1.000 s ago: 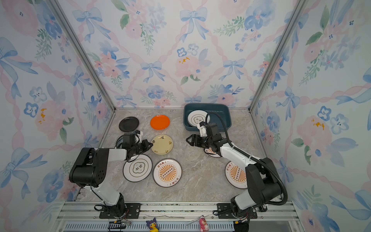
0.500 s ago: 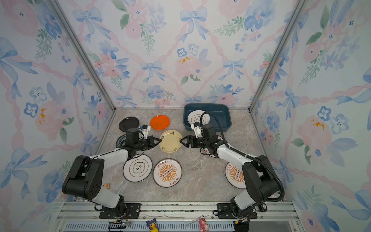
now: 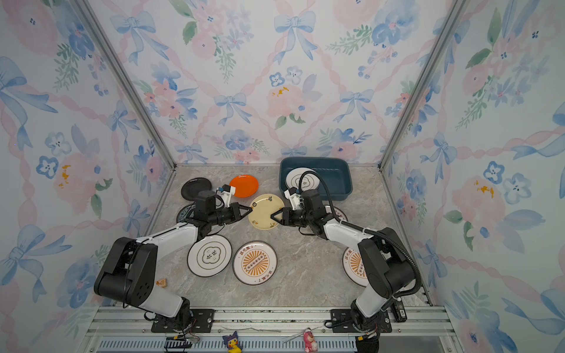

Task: Place the plates into the plastic bin on the countertop
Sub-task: 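Hand the upright cream plate from the left gripper to the right gripper, then carry the cream plate into the teal bin with the right gripper and release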

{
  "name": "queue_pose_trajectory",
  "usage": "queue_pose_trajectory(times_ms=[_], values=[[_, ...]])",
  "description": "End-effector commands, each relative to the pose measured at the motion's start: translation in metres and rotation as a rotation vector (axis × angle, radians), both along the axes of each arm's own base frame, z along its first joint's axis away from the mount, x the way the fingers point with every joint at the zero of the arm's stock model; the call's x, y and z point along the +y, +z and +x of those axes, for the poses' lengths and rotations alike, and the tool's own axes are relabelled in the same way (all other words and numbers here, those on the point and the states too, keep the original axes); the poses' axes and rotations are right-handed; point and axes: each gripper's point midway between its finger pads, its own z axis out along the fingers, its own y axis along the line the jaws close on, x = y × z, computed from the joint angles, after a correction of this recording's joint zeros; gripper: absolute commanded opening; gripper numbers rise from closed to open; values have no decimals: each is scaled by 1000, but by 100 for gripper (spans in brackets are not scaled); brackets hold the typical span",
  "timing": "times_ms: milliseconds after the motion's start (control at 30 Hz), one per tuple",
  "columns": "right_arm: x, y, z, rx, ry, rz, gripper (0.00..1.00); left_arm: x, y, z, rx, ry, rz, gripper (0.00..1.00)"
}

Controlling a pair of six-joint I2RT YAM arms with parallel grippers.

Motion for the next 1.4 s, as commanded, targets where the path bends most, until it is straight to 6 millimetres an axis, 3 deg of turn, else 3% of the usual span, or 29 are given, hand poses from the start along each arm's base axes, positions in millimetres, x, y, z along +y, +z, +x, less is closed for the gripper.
queue_pose_trajectory(times_ms=[0, 267, 467, 567, 733, 833, 900, 933, 967, 1167, 1367], values=[[11, 20, 4, -30, 16, 66, 32, -7, 19, 2, -39, -21, -27, 0], [7, 19, 11, -17, -12, 20, 6, -6, 16, 0, -36, -17, -19, 3], [-19, 19, 26, -16, -71, -75, 2, -4, 16, -1, -46, -14, -12, 28], [-51, 30, 41, -22, -148, -131, 0, -3, 16, -3, -56, -10, -2, 42], [-124, 50, 77, -10, -348, -210, 0, 0, 15, -6, -69, -7, 19, 55], [-166, 57, 96, -3, -456, -273, 0, 1, 16, -8, -79, -7, 24, 68], [-195, 59, 110, -6, -529, -338, 0, 3, 21, -7, -102, 2, 30, 83], [-209, 58, 117, 0, -567, -378, 0, 4, 25, -8, -113, 5, 32, 98], [-223, 56, 124, 6, -601, -410, 0, 7, 13, -13, -91, 12, 45, 98], [-276, 35, 162, 63, -720, -536, 0, 17, 13, -15, -97, 32, 56, 98], [-297, 8, 190, 117, -744, -591, 0, 27, 7, -18, -86, 49, 60, 98]])
